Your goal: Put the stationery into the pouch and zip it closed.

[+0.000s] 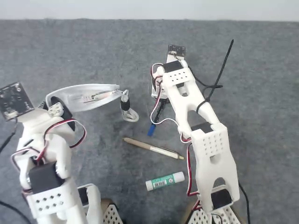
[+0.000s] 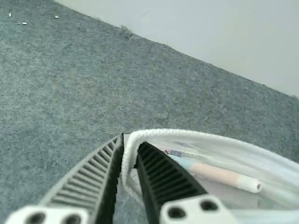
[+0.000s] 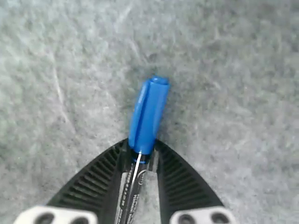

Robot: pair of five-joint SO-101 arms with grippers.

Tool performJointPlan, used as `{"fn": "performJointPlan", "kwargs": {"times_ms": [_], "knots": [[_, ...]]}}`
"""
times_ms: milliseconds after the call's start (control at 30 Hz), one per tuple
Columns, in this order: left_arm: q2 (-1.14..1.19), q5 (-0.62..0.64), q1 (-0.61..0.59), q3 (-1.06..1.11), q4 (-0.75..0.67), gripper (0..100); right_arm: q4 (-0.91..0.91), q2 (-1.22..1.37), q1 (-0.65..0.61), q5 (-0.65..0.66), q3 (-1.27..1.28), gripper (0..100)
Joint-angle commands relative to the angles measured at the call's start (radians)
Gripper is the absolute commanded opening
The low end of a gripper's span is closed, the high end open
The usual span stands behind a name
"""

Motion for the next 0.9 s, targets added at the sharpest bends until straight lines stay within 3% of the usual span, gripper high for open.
{"fn": "performJointPlan", "kwargs": {"times_ms": [0,300,400,500,700,867], "knots": [[-0.008,0.011,-0.005,-0.007,-0.034,1,0.018,-0.022,-0.002,-0.002,-0.052,0.6],[-0.008,0.011,-0.005,-0.007,-0.034,1,0.177,-0.171,-0.021,0.049,-0.052,0.6],[-0.008,0.011,-0.005,-0.007,-0.035,1,0.237,-0.225,-0.027,0.137,-0.052,0.6],[-0.008,0.011,-0.005,-0.007,-0.035,1,0.246,-0.24,-0.024,0.201,-0.049,0.6],[-0.008,0.011,-0.005,-0.007,-0.035,1,0.237,-0.153,-0.038,0.207,-0.052,0.9],[-0.008,0.011,-0.005,-0.007,-0.035,1,0.228,-0.108,-0.054,0.207,-0.052,12.5]]}}
